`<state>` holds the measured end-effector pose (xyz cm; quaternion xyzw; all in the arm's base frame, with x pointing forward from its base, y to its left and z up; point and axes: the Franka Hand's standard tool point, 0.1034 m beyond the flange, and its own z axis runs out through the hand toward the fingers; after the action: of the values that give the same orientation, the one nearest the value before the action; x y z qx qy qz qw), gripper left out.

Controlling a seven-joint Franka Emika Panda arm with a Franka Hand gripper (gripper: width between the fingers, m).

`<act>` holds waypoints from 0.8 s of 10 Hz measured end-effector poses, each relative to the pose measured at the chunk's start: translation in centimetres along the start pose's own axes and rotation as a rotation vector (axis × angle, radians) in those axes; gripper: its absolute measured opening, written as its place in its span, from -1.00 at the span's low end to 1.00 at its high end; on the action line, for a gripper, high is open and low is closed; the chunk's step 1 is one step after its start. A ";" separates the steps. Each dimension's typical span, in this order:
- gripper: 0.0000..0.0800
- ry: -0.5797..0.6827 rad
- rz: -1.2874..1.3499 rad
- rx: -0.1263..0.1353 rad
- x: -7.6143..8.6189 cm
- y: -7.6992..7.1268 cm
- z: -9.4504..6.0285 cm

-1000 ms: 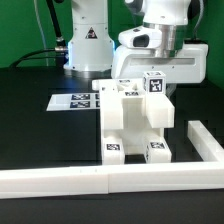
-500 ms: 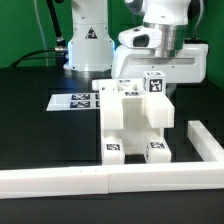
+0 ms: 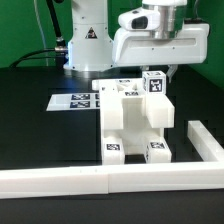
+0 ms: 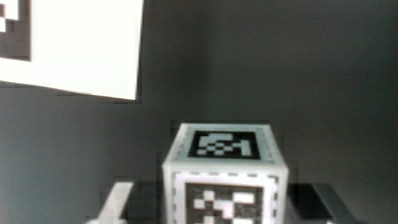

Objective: Assemble chair

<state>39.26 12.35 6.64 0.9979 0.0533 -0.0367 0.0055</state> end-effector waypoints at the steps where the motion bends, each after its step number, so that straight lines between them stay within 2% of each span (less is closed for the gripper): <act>1: -0.29 -0.020 0.004 0.013 -0.1 0.1 -1.6; 2: -0.29 -0.012 0.003 0.025 0.3 0.4 -3.9; 3: -0.29 0.017 0.004 0.035 1.1 0.8 -5.4; 5: -0.29 0.013 0.003 0.029 0.8 0.9 -4.8; 8: -0.29 0.014 0.004 0.030 1.0 1.1 -4.9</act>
Offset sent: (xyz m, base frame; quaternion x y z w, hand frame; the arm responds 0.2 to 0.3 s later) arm 0.0000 0.0000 0.0000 0.0000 0.0000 0.0000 1.0000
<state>40.69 11.42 11.45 0.9982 0.0509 -0.0304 -0.0096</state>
